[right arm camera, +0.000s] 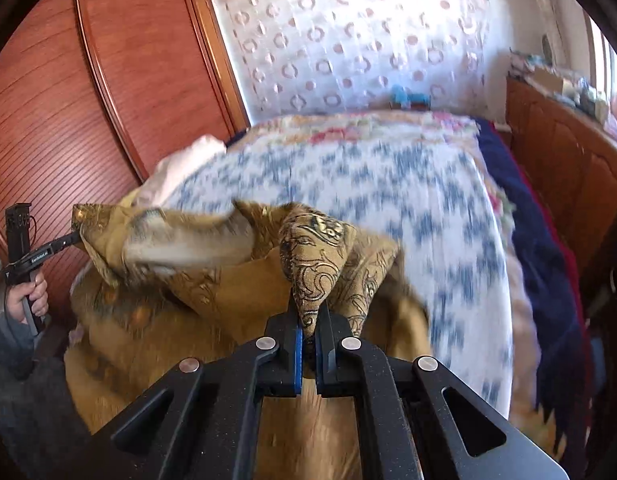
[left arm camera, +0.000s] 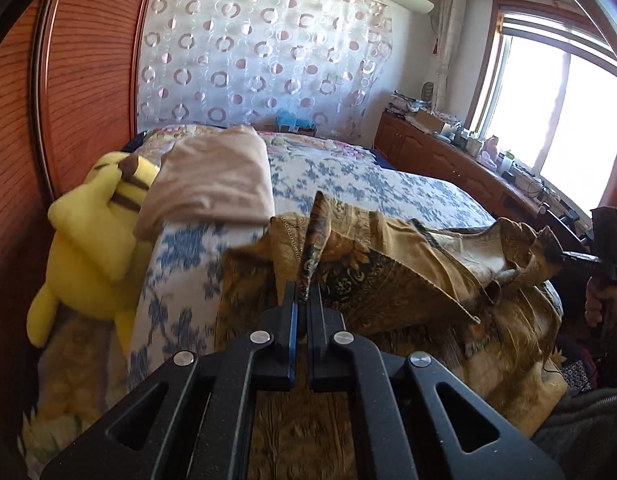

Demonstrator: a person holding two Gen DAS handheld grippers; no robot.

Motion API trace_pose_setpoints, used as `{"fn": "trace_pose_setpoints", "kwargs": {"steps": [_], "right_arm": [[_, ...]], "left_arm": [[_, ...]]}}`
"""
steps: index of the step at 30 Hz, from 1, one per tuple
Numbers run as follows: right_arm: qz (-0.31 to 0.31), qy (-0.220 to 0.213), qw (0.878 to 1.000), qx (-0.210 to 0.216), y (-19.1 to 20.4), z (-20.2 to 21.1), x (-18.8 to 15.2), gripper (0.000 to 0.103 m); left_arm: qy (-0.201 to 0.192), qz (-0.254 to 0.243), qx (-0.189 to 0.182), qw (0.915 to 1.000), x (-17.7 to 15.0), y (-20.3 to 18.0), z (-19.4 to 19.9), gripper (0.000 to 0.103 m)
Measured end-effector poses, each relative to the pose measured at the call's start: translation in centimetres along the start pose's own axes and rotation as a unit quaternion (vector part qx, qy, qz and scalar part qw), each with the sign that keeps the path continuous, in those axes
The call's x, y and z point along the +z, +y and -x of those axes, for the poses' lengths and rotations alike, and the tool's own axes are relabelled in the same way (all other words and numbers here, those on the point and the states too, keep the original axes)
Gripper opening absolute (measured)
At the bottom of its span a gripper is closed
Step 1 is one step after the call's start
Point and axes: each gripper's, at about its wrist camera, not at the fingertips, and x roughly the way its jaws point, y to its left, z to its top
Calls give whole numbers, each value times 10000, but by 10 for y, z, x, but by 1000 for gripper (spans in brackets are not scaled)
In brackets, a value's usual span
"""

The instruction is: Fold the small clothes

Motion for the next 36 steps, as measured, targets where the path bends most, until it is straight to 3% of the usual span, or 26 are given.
{"fn": "trace_pose_setpoints", "kwargs": {"steps": [3, 7, 12, 15, 17, 19, 20, 24, 26, 36], "right_arm": [[-65, 84, 9999, 2, 0, 16, -11, 4], [220, 165, 9996, -54, 25, 42, -9, 4], [416, 438, 9981, -157, 32, 42, -12, 4], [464, 679, 9959, -376, 34, 27, -12, 4], [474, 700, 9957, -372, 37, 28, -6, 6], [554, 630, 9954, -468, 42, 34, 0, 14], [584, 585, 9953, -509, 41, 36, 3, 16], [679, 347, 9950, -648, 42, 51, 13, 33], [684, 184, 9943, -799, 40, 55, 18, 48], [485, -122, 9939, -987, 24, 9, 44, 52]], "left_arm": [[-8, 68, -28, 10000, -8, 0, 12, 4], [-7, -218, 87, 9997, -11, -9, 32, 4], [228, -470, 314, 9981, -18, -12, 31, 5], [226, -511, 386, 9977, -19, -10, 30, 21], [194, -483, 374, 9979, -18, -9, 32, 22], [146, -501, 455, 9976, -16, -8, 35, 24], [115, -530, 544, 9970, -13, -8, 36, 27], [-4, -495, 600, 9970, -5, -7, 37, 81], [-85, -393, 546, 9977, 1, -3, 34, 81], [-98, -467, 590, 9971, 38, 9, -6, 81]]}}
